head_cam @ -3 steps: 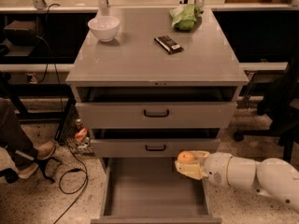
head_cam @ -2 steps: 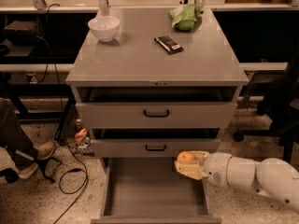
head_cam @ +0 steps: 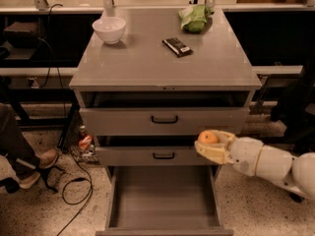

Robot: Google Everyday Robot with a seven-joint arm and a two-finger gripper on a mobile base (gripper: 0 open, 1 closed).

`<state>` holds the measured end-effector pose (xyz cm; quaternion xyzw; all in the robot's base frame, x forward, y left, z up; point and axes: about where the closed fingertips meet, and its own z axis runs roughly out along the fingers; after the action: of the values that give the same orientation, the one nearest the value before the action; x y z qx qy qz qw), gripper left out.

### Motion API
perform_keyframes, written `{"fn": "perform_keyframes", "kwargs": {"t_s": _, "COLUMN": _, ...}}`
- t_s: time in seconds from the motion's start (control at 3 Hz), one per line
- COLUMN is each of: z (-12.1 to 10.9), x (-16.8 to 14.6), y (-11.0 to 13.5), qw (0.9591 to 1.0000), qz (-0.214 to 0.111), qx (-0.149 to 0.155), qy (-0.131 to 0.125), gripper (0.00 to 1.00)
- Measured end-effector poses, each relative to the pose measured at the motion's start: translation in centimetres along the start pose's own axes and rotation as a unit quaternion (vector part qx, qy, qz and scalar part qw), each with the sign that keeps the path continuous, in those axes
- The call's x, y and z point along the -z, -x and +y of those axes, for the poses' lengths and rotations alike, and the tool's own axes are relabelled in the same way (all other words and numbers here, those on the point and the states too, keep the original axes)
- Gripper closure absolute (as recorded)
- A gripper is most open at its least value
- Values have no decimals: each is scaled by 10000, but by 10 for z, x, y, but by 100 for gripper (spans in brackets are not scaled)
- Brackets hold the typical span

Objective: Pick orange from bottom drawer and place on counter

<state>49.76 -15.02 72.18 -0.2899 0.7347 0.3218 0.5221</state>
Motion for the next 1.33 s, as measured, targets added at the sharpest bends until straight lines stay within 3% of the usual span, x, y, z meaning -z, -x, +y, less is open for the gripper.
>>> {"fn": "perform_keyframes", "kwargs": {"t_s": 0.33, "z": -11, "x": 18, "y": 67, "qw": 9961, "qz": -507, "qx": 684, "qy": -216, "gripper": 100}}
{"fn": "perform_keyframes", "kwargs": {"t_s": 0.67, "z": -13, "x": 28, "y": 143, "qw": 9830, "qz": -854, "qx": 1544, "qy": -506, "gripper": 100}}
{"fn": "perform_keyframes", "kwargs": {"t_s": 1.33, "z": -18, "x": 14, "y": 150, "qw": 9825, "qz": -832, "qx": 1566, "qy": -561, "gripper": 100}}
